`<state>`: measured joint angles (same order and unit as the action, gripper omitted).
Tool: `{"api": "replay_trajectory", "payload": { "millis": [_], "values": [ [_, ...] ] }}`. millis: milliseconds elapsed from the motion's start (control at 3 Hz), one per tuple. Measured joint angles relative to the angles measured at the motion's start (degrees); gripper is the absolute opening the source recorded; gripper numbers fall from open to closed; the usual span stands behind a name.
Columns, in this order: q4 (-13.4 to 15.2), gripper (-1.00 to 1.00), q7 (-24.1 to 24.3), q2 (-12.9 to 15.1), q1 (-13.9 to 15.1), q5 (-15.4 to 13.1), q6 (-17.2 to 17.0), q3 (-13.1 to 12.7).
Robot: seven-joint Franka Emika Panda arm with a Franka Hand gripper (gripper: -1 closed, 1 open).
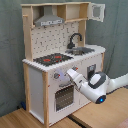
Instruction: Play with the kitchen
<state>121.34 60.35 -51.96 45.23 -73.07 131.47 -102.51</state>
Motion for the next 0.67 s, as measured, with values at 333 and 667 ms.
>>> {"api": "replay_trajectory", "payload": {
  "millis": [333, 667],
  "values": [
    [-2.59, 1.0, 5.09, -1.33, 1.61, 0.0, 1.71, -0.17],
    [-4.04, 1.0, 9.43, -2.88, 3.55, 0.0, 4.38, -0.33]
  ]
}}
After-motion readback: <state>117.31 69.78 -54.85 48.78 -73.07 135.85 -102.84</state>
